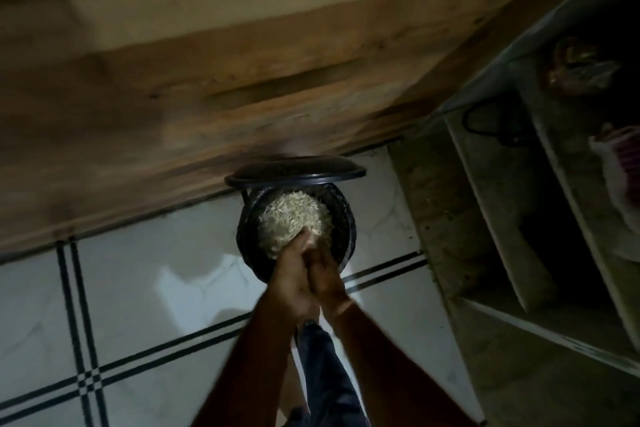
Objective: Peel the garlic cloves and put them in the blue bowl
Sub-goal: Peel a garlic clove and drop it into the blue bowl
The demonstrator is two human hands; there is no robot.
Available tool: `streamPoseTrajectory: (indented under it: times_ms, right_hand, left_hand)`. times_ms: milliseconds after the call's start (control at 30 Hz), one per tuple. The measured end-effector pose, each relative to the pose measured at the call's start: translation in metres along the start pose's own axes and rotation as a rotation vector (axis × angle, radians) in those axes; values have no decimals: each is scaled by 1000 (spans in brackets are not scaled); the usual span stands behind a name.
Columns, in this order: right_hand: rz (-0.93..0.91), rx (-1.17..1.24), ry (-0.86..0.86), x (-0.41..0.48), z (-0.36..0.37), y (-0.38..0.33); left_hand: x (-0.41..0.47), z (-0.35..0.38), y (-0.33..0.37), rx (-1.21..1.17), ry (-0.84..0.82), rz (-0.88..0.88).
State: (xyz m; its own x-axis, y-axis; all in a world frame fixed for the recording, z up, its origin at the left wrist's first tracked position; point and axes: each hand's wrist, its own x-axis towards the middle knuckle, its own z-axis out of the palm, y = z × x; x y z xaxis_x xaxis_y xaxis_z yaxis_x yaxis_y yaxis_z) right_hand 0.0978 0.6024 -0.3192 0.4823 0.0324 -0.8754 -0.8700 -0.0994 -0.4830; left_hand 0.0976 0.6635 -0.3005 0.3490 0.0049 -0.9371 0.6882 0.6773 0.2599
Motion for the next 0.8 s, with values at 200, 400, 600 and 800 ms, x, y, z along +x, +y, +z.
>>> streamPoseTrajectory:
  times_ms: [200,400,600,800]
  right_hand:
    - [-204,78,-75,-139,-69,-66]
    - [-616,-120,214,-303,-172,-61]
    - [-805,-187,608,-389,-303,-3]
    - [-869,-118,807,-429,-449,44]
  left_hand:
    - [-133,28,13,719,115,287]
    - [-268,94,-39,1240,-50,819]
    - [-349,181,-129,1369,-313,1030]
    - [-379,300,-242,1480,-540,1219]
